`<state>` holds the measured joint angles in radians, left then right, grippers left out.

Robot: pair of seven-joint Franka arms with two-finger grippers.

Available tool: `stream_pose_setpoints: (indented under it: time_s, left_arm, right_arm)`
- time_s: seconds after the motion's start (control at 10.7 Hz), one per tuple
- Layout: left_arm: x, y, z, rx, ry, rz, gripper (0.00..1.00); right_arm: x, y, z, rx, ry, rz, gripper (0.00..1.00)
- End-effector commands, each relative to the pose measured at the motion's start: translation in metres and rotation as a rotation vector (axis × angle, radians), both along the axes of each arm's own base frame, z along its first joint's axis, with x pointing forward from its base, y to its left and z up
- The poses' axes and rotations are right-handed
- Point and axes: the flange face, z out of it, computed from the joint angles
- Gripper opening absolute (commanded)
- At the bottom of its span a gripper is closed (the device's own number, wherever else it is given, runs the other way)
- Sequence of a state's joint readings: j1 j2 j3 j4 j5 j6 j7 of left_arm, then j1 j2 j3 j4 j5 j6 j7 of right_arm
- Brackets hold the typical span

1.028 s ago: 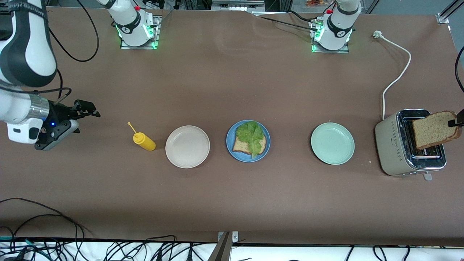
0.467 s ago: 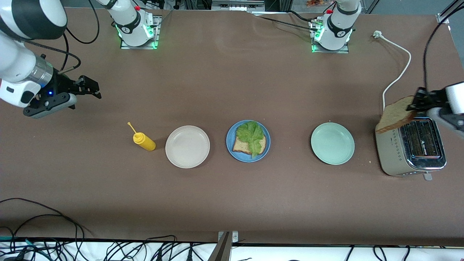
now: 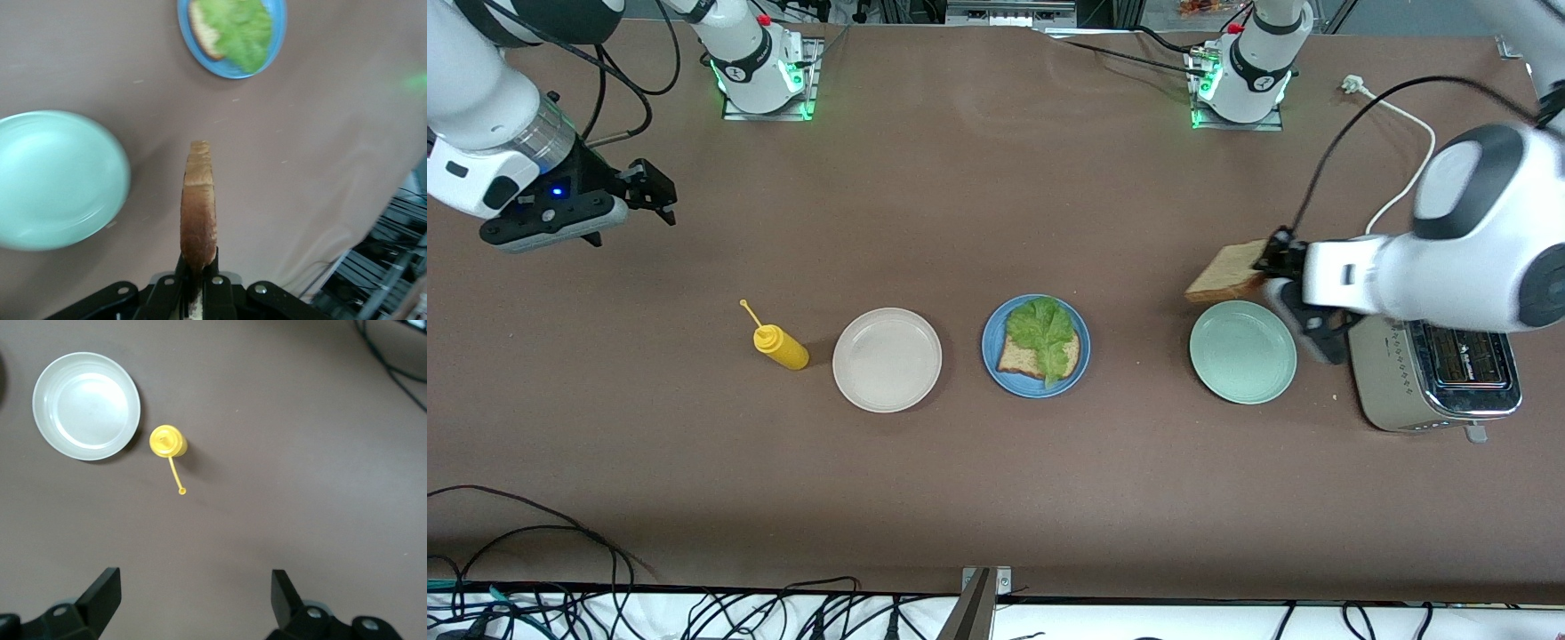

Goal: Make sandwich in blue plate with both arms
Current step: 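Lift the bread slice out and carry it over the blue plate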

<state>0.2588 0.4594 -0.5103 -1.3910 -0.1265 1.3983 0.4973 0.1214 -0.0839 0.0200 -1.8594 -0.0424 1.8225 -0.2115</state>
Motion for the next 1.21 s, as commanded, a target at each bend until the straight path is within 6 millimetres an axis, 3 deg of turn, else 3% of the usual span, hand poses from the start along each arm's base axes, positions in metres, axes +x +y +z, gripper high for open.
stream_pose_setpoints:
  time_s: [0.0,0.28,0.37,0.65,0.93,1.12]
  left_arm:
    - [0.009,-0.071,-0.037,-0.148,0.061,0.021,0.00]
    - [0.023,-0.117,-0.086,-0.359,0.120,0.130,0.00]
    - [0.028,-0.124,-0.100,-0.441,0.160,0.188,0.00]
    - [0.036,-0.129,-0.140,-0.566,0.240,0.286,0.00]
    - [0.043,-0.130,-0.194,-0.685,0.283,0.370,0.00]
    - [0.040,-0.135,-0.231,-0.755,0.281,0.368,0.00]
  right_arm:
    - [0.001,-0.013,0.012,-0.024,-0.047,-0.035,1.00]
    - [0.012,-0.010,0.035,0.026,-0.087,-0.143,1.00]
    - [0.012,-0.007,0.040,0.081,-0.081,-0.165,1.00]
    - [0.014,-0.034,0.049,0.098,-0.080,-0.218,1.00]
    - [0.016,-0.054,0.044,0.083,-0.061,-0.256,1.00]
    - [0.015,-0.080,0.042,0.084,-0.034,-0.297,1.00]
